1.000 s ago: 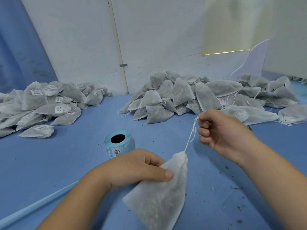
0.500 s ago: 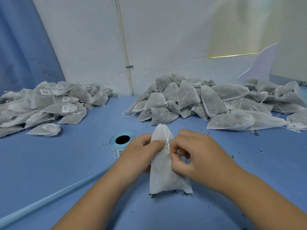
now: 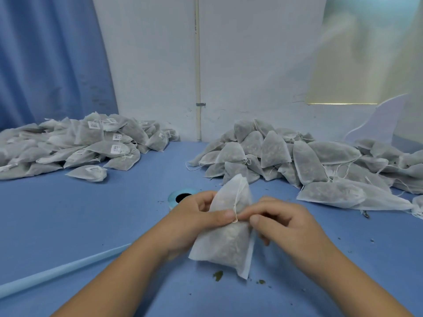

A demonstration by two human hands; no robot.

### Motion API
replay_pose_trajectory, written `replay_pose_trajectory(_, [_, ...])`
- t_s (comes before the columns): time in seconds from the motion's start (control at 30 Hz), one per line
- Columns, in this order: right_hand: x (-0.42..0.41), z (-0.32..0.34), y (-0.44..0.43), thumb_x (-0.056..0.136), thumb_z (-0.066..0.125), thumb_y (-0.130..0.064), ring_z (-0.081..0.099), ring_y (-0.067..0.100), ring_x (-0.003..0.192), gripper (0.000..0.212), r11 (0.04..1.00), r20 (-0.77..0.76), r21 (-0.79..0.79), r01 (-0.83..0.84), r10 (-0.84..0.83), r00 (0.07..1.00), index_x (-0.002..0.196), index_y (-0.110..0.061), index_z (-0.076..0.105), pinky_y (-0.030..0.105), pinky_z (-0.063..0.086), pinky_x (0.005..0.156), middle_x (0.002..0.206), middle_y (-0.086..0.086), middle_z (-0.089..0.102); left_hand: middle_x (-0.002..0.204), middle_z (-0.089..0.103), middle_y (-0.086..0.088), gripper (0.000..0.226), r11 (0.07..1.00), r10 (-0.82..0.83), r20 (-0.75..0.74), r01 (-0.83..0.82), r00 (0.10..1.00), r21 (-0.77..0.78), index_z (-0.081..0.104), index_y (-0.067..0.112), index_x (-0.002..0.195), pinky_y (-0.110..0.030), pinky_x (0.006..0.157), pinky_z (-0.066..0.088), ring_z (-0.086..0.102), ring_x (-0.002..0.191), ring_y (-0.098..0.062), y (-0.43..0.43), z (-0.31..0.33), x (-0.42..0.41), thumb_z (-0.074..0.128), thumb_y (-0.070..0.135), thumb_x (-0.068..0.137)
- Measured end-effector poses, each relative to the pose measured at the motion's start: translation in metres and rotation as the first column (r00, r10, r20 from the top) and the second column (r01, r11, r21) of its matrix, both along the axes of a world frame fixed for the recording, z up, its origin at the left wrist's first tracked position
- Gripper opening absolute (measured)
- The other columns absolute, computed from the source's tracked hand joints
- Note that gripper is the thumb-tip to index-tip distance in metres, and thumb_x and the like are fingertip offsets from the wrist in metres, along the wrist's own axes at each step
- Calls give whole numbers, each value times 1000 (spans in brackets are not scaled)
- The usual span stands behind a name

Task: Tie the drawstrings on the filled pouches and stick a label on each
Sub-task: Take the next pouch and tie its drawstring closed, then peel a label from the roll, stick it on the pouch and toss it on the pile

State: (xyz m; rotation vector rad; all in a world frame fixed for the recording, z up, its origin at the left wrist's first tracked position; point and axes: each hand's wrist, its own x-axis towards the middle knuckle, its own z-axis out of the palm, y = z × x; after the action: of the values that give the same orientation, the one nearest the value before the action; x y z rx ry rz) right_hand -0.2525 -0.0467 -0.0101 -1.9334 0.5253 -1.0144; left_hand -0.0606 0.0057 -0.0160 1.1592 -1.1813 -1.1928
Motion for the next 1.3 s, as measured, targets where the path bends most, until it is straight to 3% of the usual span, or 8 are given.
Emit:
replay_pose_trajectory(0.13, [2, 2, 4, 80, 65, -19, 49, 11, 53, 11, 977, 36, 213, 14, -22, 999, 77, -22, 75, 22, 43, 53, 55, -3, 53, 87, 75, -11, 33, 964, 263, 143, -266, 954, 5, 75, 12, 93, -29, 65, 52, 69, 71, -20, 24, 17, 35, 74, 26, 64])
replay_pose_trajectory(0.37, [17, -27, -2, 86, 59, -9, 43, 0, 51, 25, 984, -286, 18, 178, -165, 944, 76, -29, 69, 11, 37, 53, 57, -16, 54, 67, 65, -11, 9, 834, 494, 188, -524, 849, 175, 73, 9, 76, -24, 48, 44, 61, 50, -19, 77, 29, 106, 68, 14, 81])
replay_pose_trajectory(0.47, [30, -37, -5, 85, 58, -13, 46, -1, 51, 21, 982, -341, -11, 190, -183, 922, 84, -32, 67, 10, 39, 54, 61, -16, 56, 64, 60, -11, 9, 846, 444, 220, -487, 869, 217, 66, 8, 74, -25, 48, 41, 58, 49, -20, 83, 22, 100, 74, 14, 73])
replay_pose_trajectory(0.57, [47, -38, -14, 86, 57, -11, 48, -8, 59, 25, 979, -383, -78, 188, -203, 901, 99, -32, 62, 4, 36, 62, 94, -18, 59, 66, 65, -6, 18, 871, 299, 376, -412, 877, 269, 67, 14, 72, -24, 51, 42, 61, 56, -19, 81, 15, 77, 72, 27, 60])
replay_pose_trajectory(0.77, [93, -13, -28, 83, 46, 1, 49, -1, 105, 58, 952, -536, -303, -49, -127, 835, 135, -26, 47, 12, 34, 90, 134, -15, 43, 76, 59, 6, 18, 844, 187, 797, -509, 574, 169, 56, 21, 76, -24, 54, 37, 55, 67, -9, 55, -3, 57, 67, 34, 76])
replay_pose_trajectory(0.87, [116, -3, -33, 81, 44, 4, 47, 14, 123, 61, 918, -641, -358, -171, -109, 760, 134, -25, 47, 33, 40, 102, 136, -9, 45, 74, 53, 7, 21, 853, 219, 846, -517, 487, 76, 49, 21, 73, -22, 50, 32, 49, 64, -6, 48, -6, 57, 64, 33, 78])
replay_pose_trajectory(1.03, [129, 3, -45, 84, 46, -1, 42, 18, 131, 64, 911, -791, -341, -230, -147, 594, 142, -26, 40, 33, 35, 108, 145, -4, 44, 76, 51, 5, 23, 866, 243, 887, -500, 393, -16, 45, 19, 73, -24, 51, 32, 46, 65, -9, 46, -2, 66, 62, 32, 80])
replay_pose_trajectory(1.3, [130, 11, -48, 82, 47, -4, 51, 20, 117, 55, 898, -806, -363, -248, -170, 566, 131, -27, 51, 38, 45, 98, 130, -5, 54, 64, 60, 10, 28, 824, 247, 843, -562, 479, 78, 57, 20, 69, -24, 52, 37, 57, 60, -8, 78, 36, 106, 63, 45, 59])
